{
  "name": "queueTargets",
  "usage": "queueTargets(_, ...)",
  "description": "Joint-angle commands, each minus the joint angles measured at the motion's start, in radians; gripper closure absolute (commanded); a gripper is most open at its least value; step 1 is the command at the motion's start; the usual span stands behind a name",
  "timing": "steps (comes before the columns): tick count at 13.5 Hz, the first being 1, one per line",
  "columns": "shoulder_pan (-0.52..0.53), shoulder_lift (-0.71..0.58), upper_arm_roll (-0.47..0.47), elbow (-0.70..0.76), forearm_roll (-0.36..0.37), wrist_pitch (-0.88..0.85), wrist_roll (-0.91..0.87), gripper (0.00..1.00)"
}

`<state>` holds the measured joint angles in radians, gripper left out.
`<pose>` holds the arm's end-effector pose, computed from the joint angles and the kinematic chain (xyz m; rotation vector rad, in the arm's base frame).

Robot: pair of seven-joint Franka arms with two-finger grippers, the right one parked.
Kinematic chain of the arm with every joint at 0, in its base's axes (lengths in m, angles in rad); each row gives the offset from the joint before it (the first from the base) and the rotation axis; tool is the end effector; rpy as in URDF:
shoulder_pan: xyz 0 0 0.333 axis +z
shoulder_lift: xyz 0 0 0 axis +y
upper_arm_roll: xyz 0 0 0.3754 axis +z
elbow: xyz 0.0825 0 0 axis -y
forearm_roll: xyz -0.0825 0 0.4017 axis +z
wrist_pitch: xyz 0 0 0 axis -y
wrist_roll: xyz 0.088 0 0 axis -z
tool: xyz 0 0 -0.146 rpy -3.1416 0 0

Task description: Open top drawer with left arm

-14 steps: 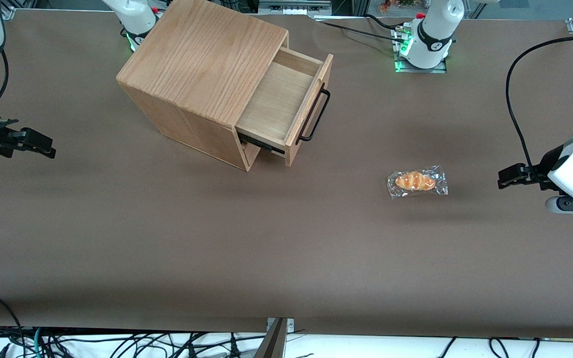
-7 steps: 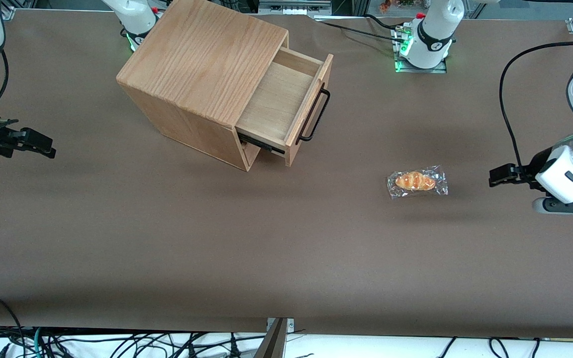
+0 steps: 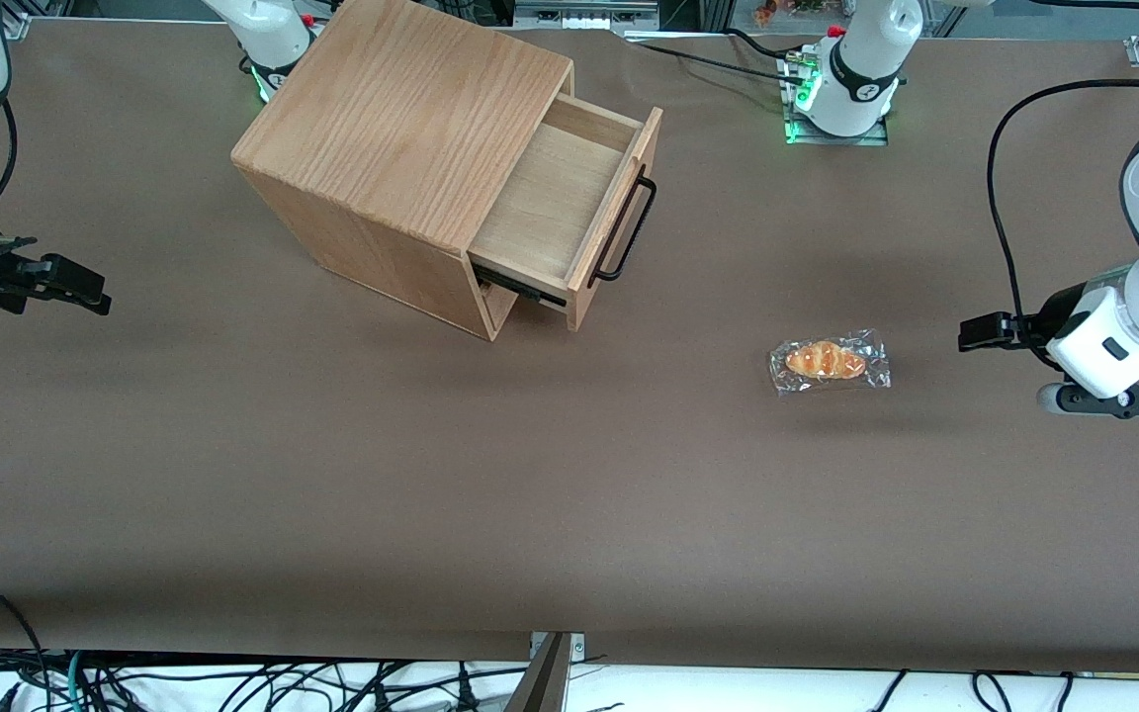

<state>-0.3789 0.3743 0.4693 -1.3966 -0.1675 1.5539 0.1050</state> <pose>0.6747 -0.0132 0.5123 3.1129 -0.0246 -0.2757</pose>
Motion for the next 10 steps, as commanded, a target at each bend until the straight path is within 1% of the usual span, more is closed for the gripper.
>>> queueTargets(1,-0.006,-0.011,0.008,0.002,-0.018,-0.025,0.021,0.0)
queueTargets(10,0.002,-0.009,0.011,0.008,-0.017,-0.008,0.021,0.0)
